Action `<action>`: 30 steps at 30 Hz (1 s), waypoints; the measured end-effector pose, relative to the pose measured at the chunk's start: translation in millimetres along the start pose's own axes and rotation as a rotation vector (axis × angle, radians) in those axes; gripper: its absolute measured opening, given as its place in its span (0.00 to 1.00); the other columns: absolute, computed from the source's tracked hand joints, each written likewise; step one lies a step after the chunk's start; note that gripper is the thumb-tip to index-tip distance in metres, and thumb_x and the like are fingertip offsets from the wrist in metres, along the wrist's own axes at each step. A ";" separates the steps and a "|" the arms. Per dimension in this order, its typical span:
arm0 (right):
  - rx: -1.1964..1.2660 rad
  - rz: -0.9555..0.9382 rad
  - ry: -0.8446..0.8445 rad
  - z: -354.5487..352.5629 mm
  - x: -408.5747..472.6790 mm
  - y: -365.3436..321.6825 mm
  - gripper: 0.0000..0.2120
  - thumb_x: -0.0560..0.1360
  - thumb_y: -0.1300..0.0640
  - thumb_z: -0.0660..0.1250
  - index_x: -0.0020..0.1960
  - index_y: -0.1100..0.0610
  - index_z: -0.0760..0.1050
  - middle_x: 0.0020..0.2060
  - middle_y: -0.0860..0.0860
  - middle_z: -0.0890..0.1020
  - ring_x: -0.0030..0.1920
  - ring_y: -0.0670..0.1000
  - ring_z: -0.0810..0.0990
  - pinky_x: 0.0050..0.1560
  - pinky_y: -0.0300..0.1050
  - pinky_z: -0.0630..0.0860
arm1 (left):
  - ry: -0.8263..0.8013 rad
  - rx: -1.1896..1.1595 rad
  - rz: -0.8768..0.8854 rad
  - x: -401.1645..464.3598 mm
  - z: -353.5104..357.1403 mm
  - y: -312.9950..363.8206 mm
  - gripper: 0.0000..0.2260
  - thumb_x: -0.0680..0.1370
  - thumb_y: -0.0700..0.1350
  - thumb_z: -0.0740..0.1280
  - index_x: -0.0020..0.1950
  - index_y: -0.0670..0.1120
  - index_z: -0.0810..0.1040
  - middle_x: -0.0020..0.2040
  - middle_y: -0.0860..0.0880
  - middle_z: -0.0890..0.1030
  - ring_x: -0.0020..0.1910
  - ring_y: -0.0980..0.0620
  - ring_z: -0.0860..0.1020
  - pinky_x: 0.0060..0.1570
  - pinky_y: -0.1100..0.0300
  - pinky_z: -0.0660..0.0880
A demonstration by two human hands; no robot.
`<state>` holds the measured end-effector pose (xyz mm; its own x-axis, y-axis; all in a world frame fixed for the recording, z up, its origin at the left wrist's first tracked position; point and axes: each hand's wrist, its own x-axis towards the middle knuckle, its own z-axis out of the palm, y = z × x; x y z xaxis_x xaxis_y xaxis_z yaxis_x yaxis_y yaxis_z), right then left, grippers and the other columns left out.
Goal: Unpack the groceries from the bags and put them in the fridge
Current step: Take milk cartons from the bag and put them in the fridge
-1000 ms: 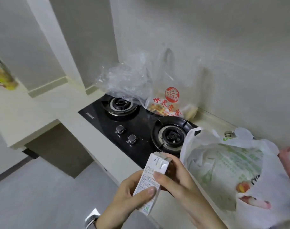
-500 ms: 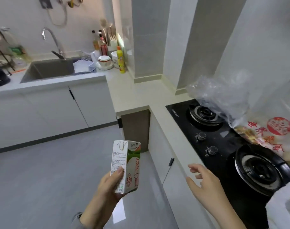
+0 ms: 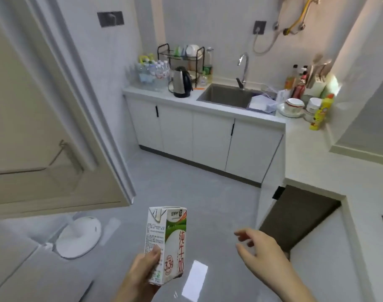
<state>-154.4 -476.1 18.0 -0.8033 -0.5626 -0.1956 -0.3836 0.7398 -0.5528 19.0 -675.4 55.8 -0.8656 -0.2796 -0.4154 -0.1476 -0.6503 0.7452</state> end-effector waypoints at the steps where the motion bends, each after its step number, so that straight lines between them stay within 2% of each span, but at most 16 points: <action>1: -0.020 -0.061 -0.043 3.3 11.9 -14.1 0.11 0.77 0.47 0.63 0.59 0.40 0.71 0.52 0.37 0.76 0.51 0.40 0.74 0.49 0.32 0.69 | 0.047 -0.022 0.023 -8.0 -8.2 0.5 0.44 0.31 0.51 0.83 0.44 0.37 0.83 0.41 0.32 0.82 0.35 0.37 0.83 0.30 0.45 0.81; 4: -0.064 -0.246 -0.132 11.9 40.0 -58.6 0.14 0.77 0.45 0.62 0.62 0.40 0.69 0.53 0.36 0.75 0.52 0.39 0.73 0.51 0.34 0.71 | 0.255 -0.101 0.139 -30.4 -26.0 -2.2 0.52 0.33 0.53 0.84 0.55 0.38 0.78 0.44 0.34 0.83 0.36 0.39 0.83 0.30 0.48 0.80; 8: -0.113 -0.497 -0.224 25.4 57.9 -117.3 0.18 0.77 0.44 0.62 0.66 0.40 0.64 0.53 0.38 0.75 0.53 0.41 0.73 0.50 0.36 0.71 | 0.507 -0.311 0.327 -64.0 -39.7 -2.8 0.44 0.43 0.55 0.83 0.55 0.41 0.79 0.41 0.38 0.84 0.36 0.41 0.83 0.29 0.50 0.80; 10: -0.134 -0.617 -0.268 35.4 60.7 -143.9 0.19 0.77 0.44 0.62 0.67 0.42 0.65 0.55 0.39 0.75 0.53 0.41 0.73 0.52 0.37 0.72 | 0.611 -0.384 0.420 -81.9 -45.3 -4.3 0.43 0.39 0.55 0.84 0.51 0.42 0.81 0.41 0.38 0.84 0.35 0.42 0.83 0.29 0.49 0.80; 11: -0.138 -0.666 -0.297 40.6 60.1 -157.8 0.18 0.78 0.44 0.61 0.67 0.42 0.65 0.56 0.39 0.75 0.53 0.41 0.73 0.52 0.36 0.72 | 0.655 -0.404 0.463 -90.9 -49.4 -6.2 0.39 0.42 0.55 0.84 0.50 0.42 0.82 0.41 0.38 0.84 0.36 0.41 0.83 0.30 0.49 0.81; 12: -0.151 -0.716 -0.328 46.7 58.5 -171.3 0.18 0.78 0.44 0.61 0.67 0.42 0.65 0.57 0.40 0.76 0.53 0.41 0.73 0.53 0.36 0.72 | 0.700 -0.423 0.512 -100.4 -52.8 -7.2 0.32 0.51 0.54 0.82 0.50 0.42 0.83 0.41 0.39 0.84 0.38 0.41 0.82 0.31 0.48 0.81; 13: -0.170 -0.779 -0.354 55.3 56.5 -187.1 0.18 0.78 0.45 0.61 0.67 0.43 0.66 0.57 0.40 0.76 0.55 0.42 0.74 0.53 0.36 0.73 | 0.749 -0.457 0.562 -112.0 -58.2 -8.5 0.25 0.60 0.53 0.76 0.53 0.42 0.81 0.41 0.39 0.84 0.40 0.40 0.81 0.32 0.48 0.81; 15: -0.200 -0.884 -0.369 65.1 53.1 -211.7 0.18 0.78 0.45 0.61 0.67 0.44 0.67 0.58 0.40 0.76 0.57 0.42 0.74 0.54 0.39 0.74 | 0.809 -0.512 0.632 -127.9 -69.2 -7.9 0.19 0.68 0.49 0.66 0.56 0.43 0.79 0.43 0.40 0.84 0.42 0.42 0.81 0.33 0.49 0.82; 18: -0.209 -1.044 -0.416 87.8 41.3 -264.8 0.17 0.78 0.47 0.61 0.67 0.45 0.68 0.58 0.41 0.77 0.58 0.44 0.75 0.53 0.39 0.74 | 0.902 -0.498 0.762 -159.7 -87.6 1.0 0.17 0.66 0.51 0.72 0.53 0.47 0.83 0.49 0.41 0.84 0.43 0.45 0.82 0.35 0.52 0.82; 21: -0.185 -1.177 -0.471 116.3 24.6 -327.4 0.16 0.78 0.49 0.62 0.66 0.46 0.71 0.57 0.42 0.78 0.57 0.44 0.76 0.52 0.39 0.74 | 1.023 -0.428 0.820 -188.5 -111.7 24.7 0.15 0.69 0.50 0.69 0.52 0.46 0.83 0.53 0.40 0.83 0.47 0.45 0.80 0.39 0.53 0.82; 25: -0.025 -1.268 -0.555 153.8 -0.5 -419.9 0.15 0.78 0.46 0.62 0.63 0.46 0.73 0.52 0.40 0.78 0.50 0.42 0.77 0.50 0.40 0.76 | 1.120 -0.265 0.836 -220.9 -149.8 68.9 0.31 0.58 0.57 0.80 0.57 0.45 0.81 0.53 0.42 0.84 0.48 0.46 0.82 0.47 0.51 0.81; 28: 0.240 -1.227 -0.691 168.1 -23.8 -487.4 0.17 0.78 0.41 0.59 0.63 0.46 0.72 0.49 0.40 0.79 0.45 0.39 0.78 0.46 0.32 0.74 | 1.140 -0.140 0.850 -241.8 -181.8 101.5 0.24 0.62 0.56 0.75 0.55 0.47 0.82 0.53 0.45 0.84 0.51 0.48 0.82 0.56 0.48 0.77; 30: 0.336 -1.230 -0.784 178.5 -35.0 -525.4 0.25 0.75 0.33 0.57 0.67 0.44 0.68 0.51 0.41 0.79 0.46 0.40 0.79 0.49 0.37 0.75 | 1.141 -0.062 0.849 -252.2 -203.7 124.0 0.23 0.62 0.58 0.75 0.55 0.52 0.83 0.54 0.48 0.84 0.55 0.48 0.81 0.59 0.46 0.75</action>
<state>156.6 -910.9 170.7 0.4191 -0.8845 0.2048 -0.4130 -0.3866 -0.8246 316.5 -829.4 146.7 0.1790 -0.9814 -0.0696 0.2592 -0.0212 0.9656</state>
